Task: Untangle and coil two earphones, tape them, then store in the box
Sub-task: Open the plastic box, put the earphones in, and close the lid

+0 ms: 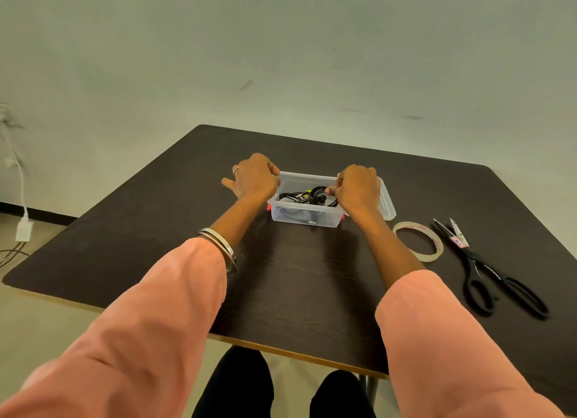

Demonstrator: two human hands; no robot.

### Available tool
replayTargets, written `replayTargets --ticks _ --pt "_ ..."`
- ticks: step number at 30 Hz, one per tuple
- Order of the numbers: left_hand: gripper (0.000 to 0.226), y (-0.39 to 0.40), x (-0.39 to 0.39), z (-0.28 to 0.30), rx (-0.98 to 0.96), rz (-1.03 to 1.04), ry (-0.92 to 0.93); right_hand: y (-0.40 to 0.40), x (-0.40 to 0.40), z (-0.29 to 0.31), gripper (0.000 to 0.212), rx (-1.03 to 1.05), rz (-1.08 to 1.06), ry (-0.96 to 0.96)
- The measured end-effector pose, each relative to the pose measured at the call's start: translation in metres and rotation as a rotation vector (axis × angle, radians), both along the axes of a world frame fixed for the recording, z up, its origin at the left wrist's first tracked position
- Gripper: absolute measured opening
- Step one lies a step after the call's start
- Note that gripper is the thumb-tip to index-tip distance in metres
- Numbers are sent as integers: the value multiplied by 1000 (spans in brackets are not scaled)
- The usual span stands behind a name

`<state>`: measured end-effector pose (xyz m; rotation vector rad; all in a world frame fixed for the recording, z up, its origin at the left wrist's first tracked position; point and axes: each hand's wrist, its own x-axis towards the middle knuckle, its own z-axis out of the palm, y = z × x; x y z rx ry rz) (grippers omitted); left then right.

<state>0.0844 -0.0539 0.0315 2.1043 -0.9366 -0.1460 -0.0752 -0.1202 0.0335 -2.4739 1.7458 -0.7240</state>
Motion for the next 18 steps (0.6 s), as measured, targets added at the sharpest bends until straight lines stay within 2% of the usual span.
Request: replayTargets --ticks 4,6,7,9,11,13,15,18 --pt "11 0 0 -1 -4 -6 10 -1 -6 6 42 128 32 93" --pt "11 1 0 0 14 -3 14 -5 -12 11 37 247 52 139" --pt "11 2 -1 0 25 3 15 -7 -16 13 32 297 80 97" --pt "11 2 -2 2 25 20 12 -13 -27 15 24 365 155 -181" --pt "10 0 -2 3 -21 14 -42 -16 -39 18 19 371 129 -494" --pt "13 -4 -5 8 -95 -71 -136 -26 -54 18 16 321 0 -602" --pt "19 -13 -14 16 -121 -227 -194 -41 -69 12 14 303 -118 -571" --pt "28 -38 -33 24 -29 -417 -177 -59 -83 0 11 307 -208 -395"
